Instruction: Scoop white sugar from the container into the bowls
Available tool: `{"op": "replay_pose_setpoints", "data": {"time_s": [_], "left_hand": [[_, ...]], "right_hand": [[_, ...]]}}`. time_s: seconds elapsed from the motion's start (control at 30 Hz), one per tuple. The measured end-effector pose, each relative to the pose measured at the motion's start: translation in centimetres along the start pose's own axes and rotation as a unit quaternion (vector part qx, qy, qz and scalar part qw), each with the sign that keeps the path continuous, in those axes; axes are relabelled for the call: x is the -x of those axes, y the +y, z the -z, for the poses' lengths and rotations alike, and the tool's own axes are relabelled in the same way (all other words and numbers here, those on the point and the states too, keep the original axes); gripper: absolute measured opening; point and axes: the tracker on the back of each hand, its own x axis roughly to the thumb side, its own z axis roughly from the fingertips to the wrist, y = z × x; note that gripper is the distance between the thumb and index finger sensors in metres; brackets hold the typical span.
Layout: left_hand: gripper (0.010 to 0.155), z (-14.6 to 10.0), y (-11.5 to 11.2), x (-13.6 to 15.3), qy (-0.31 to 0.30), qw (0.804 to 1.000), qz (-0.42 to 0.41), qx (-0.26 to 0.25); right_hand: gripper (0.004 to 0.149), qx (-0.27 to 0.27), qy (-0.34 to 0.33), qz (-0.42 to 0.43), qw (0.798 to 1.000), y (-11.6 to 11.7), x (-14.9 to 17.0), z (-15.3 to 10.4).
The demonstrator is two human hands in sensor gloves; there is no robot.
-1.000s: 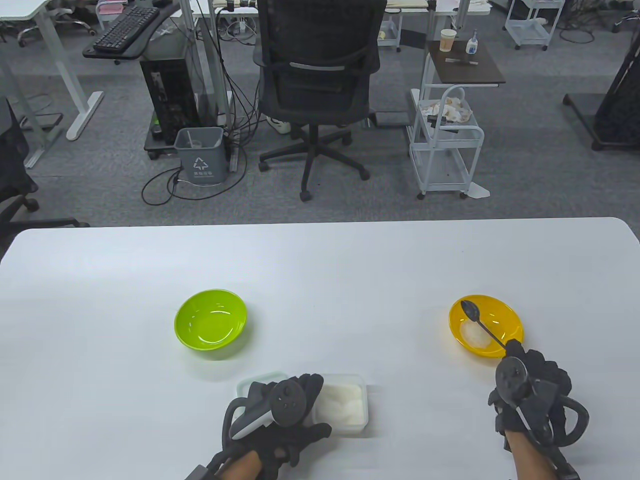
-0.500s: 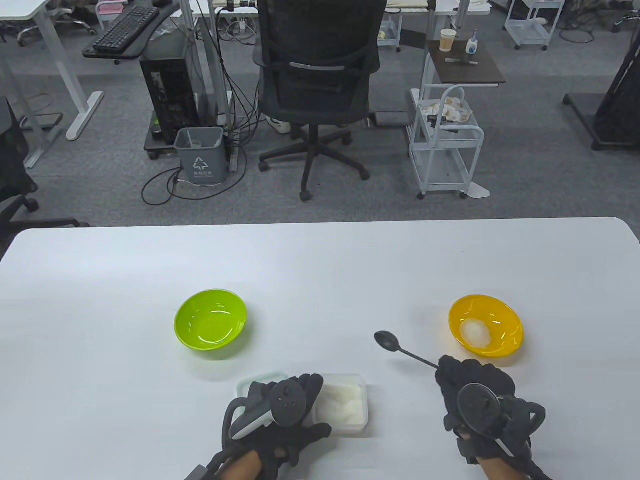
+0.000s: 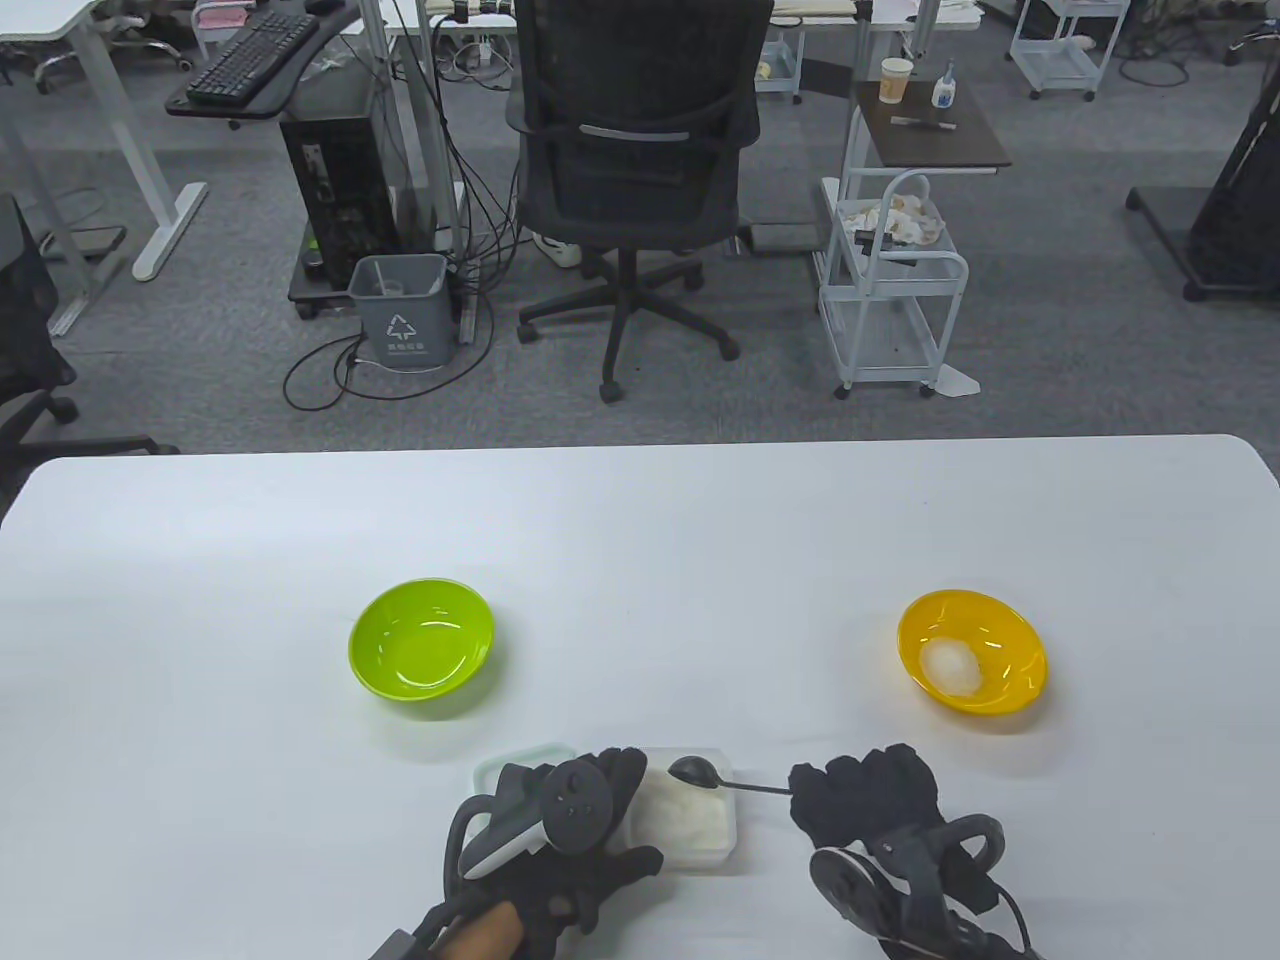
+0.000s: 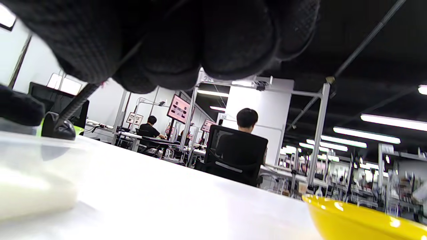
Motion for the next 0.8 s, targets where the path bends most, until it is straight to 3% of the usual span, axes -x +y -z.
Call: {"op": "replay_pose_setpoints", "data": {"time_s": [0.2, 0.6, 0.8], "left_hand": [[0.092, 0.0, 0.0, 0.0, 0.0, 1.0, 0.001, 0.0], [0.092, 0.0, 0.0, -0.1, 0.001, 1.0, 0.003, -0.001], [0.092, 0.0, 0.0, -0.1, 0.001, 1.0, 0.004, -0.001]], "right_hand": [[0.035, -0.005, -0.023, -0.044, 0.999, 0.5, -1.2, 0.1], [0.034, -0.054, 0.006, 0.07, 0.996, 0.8, -0.9, 0.4], [0.035, -0.117, 0.063, 0.184, 0.974, 2.0, 0.2, 0.7]]}}
